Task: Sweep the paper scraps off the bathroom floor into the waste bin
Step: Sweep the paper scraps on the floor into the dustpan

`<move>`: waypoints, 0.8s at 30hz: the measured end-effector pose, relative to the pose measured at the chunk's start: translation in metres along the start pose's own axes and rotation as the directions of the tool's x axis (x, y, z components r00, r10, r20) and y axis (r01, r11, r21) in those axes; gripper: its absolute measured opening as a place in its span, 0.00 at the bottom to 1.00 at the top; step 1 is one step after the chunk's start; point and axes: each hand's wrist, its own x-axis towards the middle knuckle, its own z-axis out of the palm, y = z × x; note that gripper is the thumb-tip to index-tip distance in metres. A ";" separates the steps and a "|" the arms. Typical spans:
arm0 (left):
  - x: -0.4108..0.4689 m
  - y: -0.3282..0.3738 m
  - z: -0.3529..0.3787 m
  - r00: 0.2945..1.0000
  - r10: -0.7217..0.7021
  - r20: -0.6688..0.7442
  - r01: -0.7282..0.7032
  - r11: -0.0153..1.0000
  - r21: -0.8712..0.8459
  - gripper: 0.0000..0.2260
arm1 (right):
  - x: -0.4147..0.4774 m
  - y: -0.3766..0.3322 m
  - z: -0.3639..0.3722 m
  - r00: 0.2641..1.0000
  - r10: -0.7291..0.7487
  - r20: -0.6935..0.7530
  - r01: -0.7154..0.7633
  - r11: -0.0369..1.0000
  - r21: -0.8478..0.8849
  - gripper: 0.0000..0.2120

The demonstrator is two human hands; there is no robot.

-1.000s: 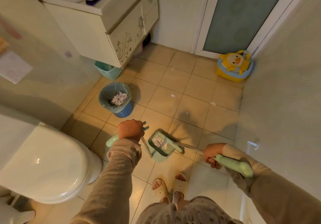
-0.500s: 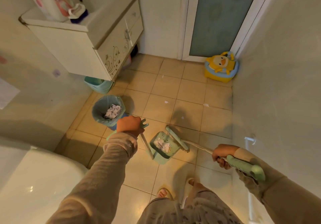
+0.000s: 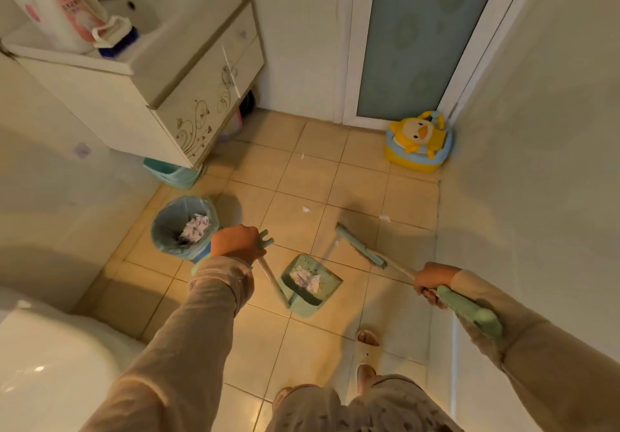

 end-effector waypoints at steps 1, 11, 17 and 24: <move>0.006 0.005 -0.005 1.000 -0.013 -0.003 0.013 1.000 0.005 0.18 | 0.004 -0.002 -0.013 1.000 -0.006 -0.001 0.006 0.999 -0.033 0.15; 0.028 0.042 -0.013 0.996 -0.083 0.028 0.084 0.996 -0.043 0.16 | 0.047 -0.040 -0.073 0.996 -0.081 -0.038 0.057 0.908 -0.415 0.23; 0.037 0.048 -0.009 0.996 -0.083 0.041 0.085 0.995 -0.049 0.14 | 0.047 -0.028 -0.026 0.995 -0.082 0.058 0.100 0.871 -0.481 0.10; 0.052 0.033 -0.013 0.996 -0.085 0.014 0.086 0.995 -0.050 0.15 | 0.033 -0.006 0.004 0.983 -0.051 0.179 0.116 0.918 -0.379 0.09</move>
